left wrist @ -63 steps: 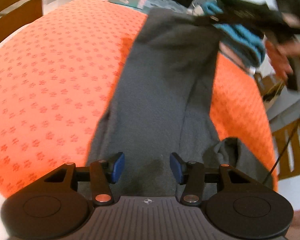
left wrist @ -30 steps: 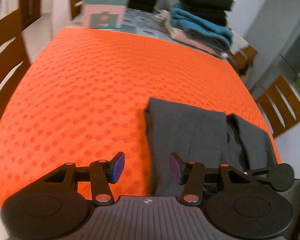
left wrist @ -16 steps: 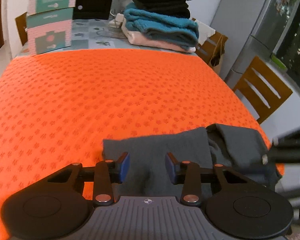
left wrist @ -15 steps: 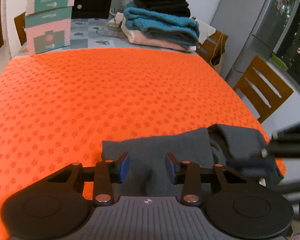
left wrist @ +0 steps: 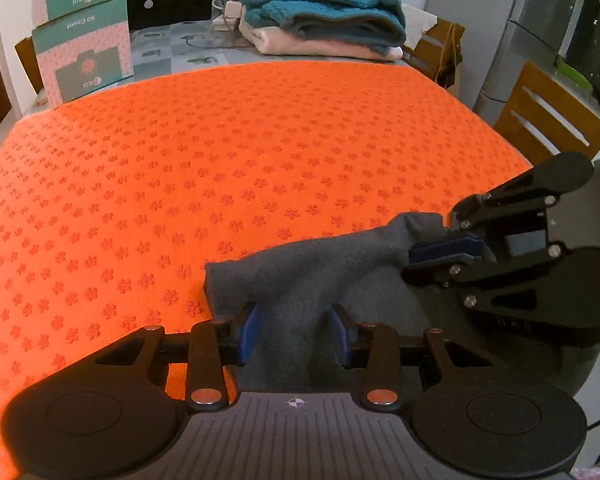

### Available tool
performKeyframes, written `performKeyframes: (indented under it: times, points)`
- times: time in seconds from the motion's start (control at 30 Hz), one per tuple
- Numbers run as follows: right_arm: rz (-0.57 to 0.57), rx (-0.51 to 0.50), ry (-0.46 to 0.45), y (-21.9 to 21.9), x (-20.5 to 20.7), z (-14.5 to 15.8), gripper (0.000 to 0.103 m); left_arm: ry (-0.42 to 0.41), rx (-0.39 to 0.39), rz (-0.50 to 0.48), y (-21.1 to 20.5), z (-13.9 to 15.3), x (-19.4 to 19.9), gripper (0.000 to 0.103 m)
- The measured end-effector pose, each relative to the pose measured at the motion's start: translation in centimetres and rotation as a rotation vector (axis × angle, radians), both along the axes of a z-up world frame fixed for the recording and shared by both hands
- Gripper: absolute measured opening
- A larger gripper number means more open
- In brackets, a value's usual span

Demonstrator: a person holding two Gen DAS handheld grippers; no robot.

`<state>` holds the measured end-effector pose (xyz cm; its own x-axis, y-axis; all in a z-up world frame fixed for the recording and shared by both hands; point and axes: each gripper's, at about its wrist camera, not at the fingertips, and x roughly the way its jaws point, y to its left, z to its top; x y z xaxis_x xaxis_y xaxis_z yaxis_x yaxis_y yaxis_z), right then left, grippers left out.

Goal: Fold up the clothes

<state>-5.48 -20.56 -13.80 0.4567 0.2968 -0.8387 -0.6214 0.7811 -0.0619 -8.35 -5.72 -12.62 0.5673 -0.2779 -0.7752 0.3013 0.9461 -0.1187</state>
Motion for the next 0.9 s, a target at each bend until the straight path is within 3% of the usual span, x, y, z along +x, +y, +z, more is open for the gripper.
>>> performKeyframes:
  times: [0.03,0.17,0.27,0.33,0.37,0.4,0.57,0.77,0.83,0.9]
  points:
    - [-0.021,0.024,0.003,-0.4,-0.1,0.7,0.017,-0.015,-0.011,0.009,0.4,0.4,-0.3,0.042]
    - [-0.146,0.081,-0.043,-3.8,-1.7,3.5,0.037,-0.060,-0.029,0.082,2.8,1.4,-0.8,0.048]
    - [-0.286,0.097,-0.070,-7.4,-3.0,5.1,0.039,-0.034,-0.061,0.134,4.2,0.7,0.1,0.048]
    - [-0.416,0.097,-0.071,-10.4,-4.3,5.3,0.050,-0.016,-0.089,0.158,4.8,0.1,0.8,0.048]
    - [-0.471,0.096,-0.069,-11.7,-5.0,5.1,0.064,-0.013,-0.104,0.163,5.0,-0.2,1.1,0.048]
    - [-0.526,0.094,-0.066,-13.0,-5.6,4.9,0.072,-0.009,-0.120,0.168,5.1,-0.5,1.5,0.048]
    - [-0.756,0.099,-0.015,-18.8,-8.6,2.9,0.074,0.001,-0.151,0.161,4.6,-1.1,2.7,0.048]
    - [-0.910,0.218,0.090,-21.8,-10.0,-0.4,0.072,0.021,-0.122,0.116,3.1,-1.9,3.3,0.052]
    - [-0.915,0.246,0.098,-21.6,-10.0,-0.9,0.062,0.020,-0.120,0.126,3.0,-2.0,3.1,0.052]
    - [-0.907,0.274,0.099,-21.0,-10.1,-1.1,0.045,0.022,-0.122,0.136,2.9,-2.0,3.1,0.054]
